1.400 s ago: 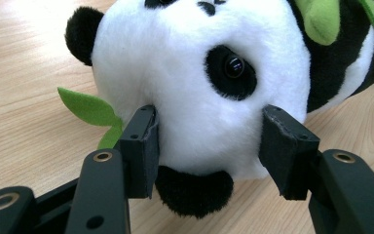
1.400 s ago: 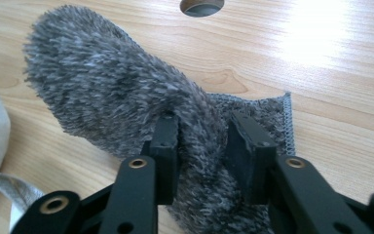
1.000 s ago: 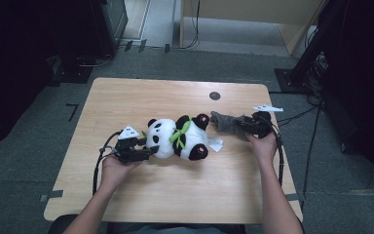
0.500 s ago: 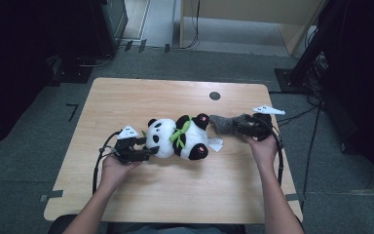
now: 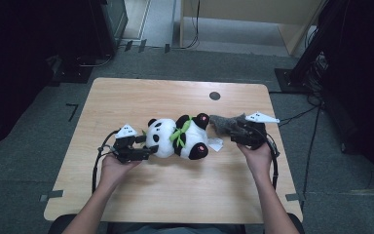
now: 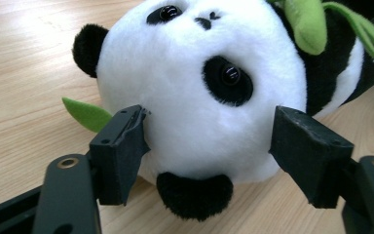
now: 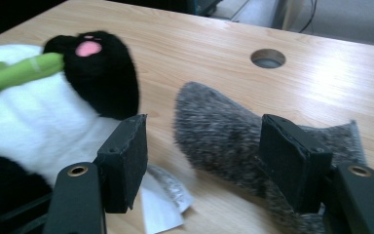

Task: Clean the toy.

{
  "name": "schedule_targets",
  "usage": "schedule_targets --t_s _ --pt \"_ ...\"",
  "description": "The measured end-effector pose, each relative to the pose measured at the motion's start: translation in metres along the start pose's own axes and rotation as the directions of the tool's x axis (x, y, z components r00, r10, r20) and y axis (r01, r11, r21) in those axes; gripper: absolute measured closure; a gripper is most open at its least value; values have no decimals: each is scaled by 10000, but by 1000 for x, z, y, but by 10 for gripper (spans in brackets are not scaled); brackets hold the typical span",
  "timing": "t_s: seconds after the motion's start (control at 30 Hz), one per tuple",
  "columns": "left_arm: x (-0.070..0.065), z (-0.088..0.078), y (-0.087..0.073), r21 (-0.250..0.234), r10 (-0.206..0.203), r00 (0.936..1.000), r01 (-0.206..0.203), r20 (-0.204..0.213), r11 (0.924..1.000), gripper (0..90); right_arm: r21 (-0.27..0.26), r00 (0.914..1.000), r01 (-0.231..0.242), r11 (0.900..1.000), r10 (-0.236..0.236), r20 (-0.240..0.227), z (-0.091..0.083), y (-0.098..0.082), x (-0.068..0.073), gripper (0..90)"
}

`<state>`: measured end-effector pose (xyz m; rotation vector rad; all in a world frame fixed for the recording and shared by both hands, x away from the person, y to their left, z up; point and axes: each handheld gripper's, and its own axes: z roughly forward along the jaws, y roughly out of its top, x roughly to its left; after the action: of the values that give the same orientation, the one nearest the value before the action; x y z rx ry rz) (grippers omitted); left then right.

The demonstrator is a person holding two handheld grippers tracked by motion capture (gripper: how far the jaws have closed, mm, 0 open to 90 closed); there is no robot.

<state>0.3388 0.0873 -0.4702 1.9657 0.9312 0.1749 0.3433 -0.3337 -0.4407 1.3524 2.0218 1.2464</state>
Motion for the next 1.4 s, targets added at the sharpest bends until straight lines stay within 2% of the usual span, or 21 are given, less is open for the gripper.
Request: schedule_targets --t_s 0.2,0.43,0.73,0.97,1.17,1.37,1.4 --pt "0 0 1 3 14 9999 -14 117 10000 254 -103 9991 316 9994 -319 -296 -6 0 21 343" --pt "-2 2 2 -9 33 9994 -33 356 10000 181 -54 9963 389 9992 -392 -759 -10 -2 44 313" --pt "-1 3 1 -188 125 9985 -115 534 9998 169 -417 9925 442 9982 -487 -1126 -19 -4 69 299" --pt "0 5 -1 -247 122 9979 -106 629 9996 171 -672 9855 807 9945 -897 -1440 -20 -6 89 300" --pt "1 5 -2 -289 2 9974 19 714 9996 170 -692 9762 1121 9913 -1229 -1789 -14 -10 106 291" --pt "-2 8 -2 -222 228 9987 -218 448 9995 165 -382 9730 1122 9930 -1176 -1987 2 -19 111 239" --pt "-2 8 -2 -240 221 9988 -211 430 9995 166 -360 9700 1175 9924 -1225 -2101 5 -21 111 235"
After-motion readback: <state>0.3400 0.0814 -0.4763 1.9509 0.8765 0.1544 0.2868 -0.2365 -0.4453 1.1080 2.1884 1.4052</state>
